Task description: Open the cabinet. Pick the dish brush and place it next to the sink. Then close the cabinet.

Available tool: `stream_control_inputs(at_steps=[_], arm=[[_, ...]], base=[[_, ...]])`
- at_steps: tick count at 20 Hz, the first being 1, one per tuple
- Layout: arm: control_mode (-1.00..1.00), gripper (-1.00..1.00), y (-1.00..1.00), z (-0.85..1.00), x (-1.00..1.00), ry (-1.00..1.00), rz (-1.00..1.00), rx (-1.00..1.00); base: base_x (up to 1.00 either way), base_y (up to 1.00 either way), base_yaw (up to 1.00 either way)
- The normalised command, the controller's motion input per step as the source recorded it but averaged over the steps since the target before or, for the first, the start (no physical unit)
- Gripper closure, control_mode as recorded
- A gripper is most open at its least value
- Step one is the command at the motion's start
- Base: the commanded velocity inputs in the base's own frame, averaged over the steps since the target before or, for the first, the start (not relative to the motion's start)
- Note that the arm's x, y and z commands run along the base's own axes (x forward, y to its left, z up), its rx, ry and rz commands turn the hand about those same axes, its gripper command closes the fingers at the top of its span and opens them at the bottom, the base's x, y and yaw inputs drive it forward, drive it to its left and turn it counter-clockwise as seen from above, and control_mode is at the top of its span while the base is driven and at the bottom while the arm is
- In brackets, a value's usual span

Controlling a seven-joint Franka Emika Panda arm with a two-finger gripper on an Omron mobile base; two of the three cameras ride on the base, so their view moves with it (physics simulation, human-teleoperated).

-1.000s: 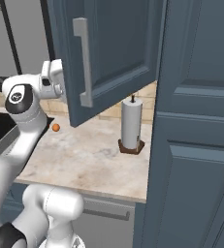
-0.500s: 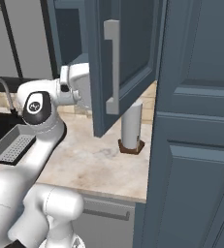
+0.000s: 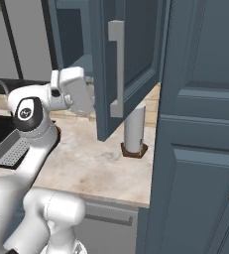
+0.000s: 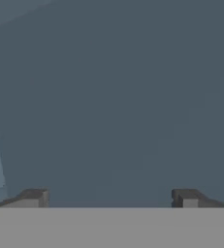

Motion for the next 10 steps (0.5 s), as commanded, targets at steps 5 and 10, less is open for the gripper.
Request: stream_control_inputs(at_steps=[5, 10], arm=[[-1.00, -1.00, 0.81, 0.17, 0.00, -0.01, 0.06, 0.08], [-1.00, -1.00, 0.81, 0.07, -0.06, -0.01, 0.11, 0.14]], base=[[0.00, 0.00, 0.00], [0.00, 0.00, 0.00]])
